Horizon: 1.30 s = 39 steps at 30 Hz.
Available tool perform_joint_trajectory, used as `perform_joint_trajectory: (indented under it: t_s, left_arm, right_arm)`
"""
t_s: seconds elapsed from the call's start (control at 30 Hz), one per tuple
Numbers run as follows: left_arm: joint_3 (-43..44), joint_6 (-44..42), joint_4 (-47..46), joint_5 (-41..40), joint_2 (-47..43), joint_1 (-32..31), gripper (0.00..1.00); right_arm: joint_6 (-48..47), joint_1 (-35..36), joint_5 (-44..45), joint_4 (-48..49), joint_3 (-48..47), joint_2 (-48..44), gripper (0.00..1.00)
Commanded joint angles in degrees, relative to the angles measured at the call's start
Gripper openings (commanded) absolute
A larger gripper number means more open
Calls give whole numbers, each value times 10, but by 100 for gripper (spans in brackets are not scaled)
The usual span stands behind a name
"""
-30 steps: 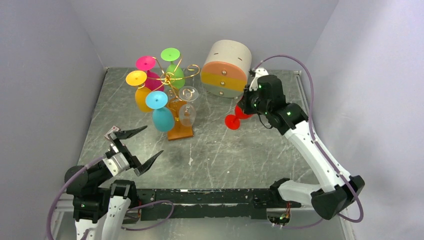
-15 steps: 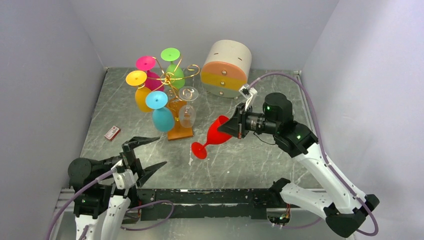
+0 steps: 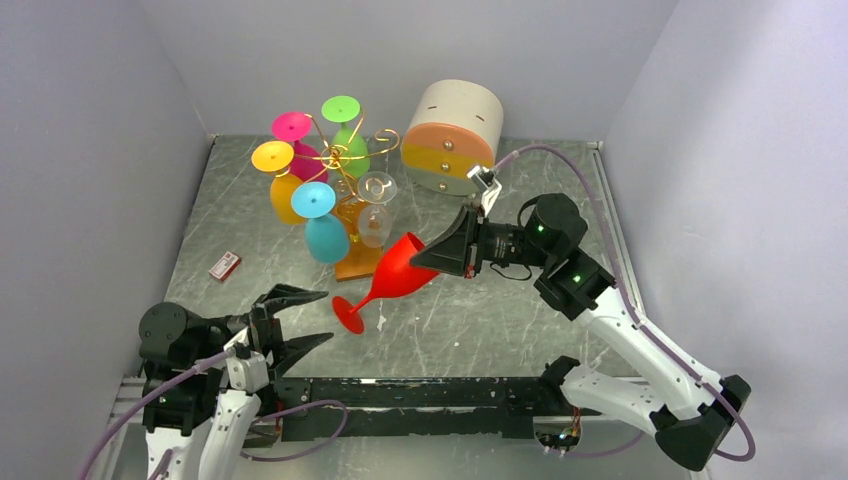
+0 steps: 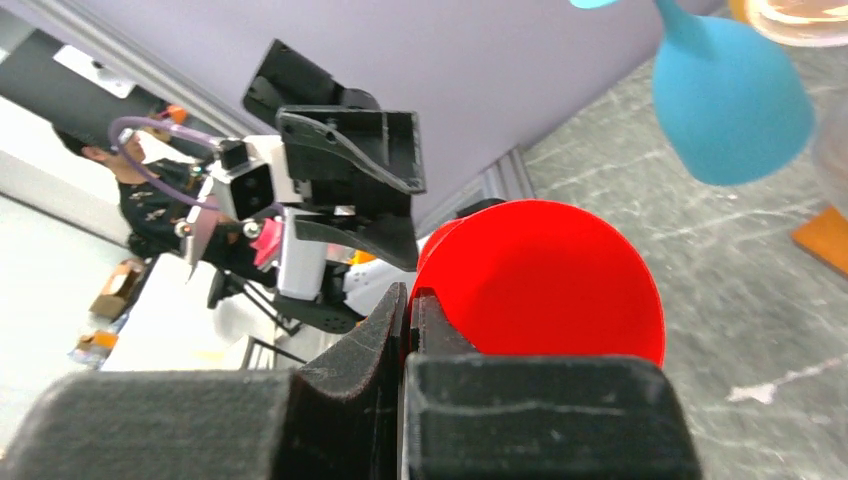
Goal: Place the wine glass upside down on the wine glass rack
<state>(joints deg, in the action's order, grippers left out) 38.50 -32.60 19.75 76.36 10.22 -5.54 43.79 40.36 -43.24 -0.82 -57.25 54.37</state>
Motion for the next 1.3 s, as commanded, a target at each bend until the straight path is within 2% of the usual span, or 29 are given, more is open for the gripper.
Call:
perform_joint_trajectory:
  t_s: [0.0,0.2,0.43,0.73,0.93,1.0,1.1,1.2,1.27]
  left_arm:
    - [26,-72,51,48,19,4,69]
    - [32,-95,65,50,29,4,64]
    - [27,-101,67,54,27,4,54]
    - [36,-112,81,61,37,4,32]
    - [32,-116,84,75,31,4,8]
    - [30,-115,82,79,31,4,7]
    - [30,-116,81,80,32,4,7]
    - [31,-117,82,81,30,4,7]
    - [32,-118,84,79,29,4,7]
  right_arm:
    - [65,19,-25,112,4,12,0]
    - [59,45,-20,117,-18,32,0]
    - [52,60,-15,117,-21,37,0]
    - [44,61,-7,109,-20,32,0]
    - [33,62,-1,95,-27,32,0]
    - [26,62,8,86,-30,30,0]
    - [19,61,15,84,-32,29,4]
    - [8,61,20,79,-40,34,15]
    - [-2,62,26,68,-52,39,28]
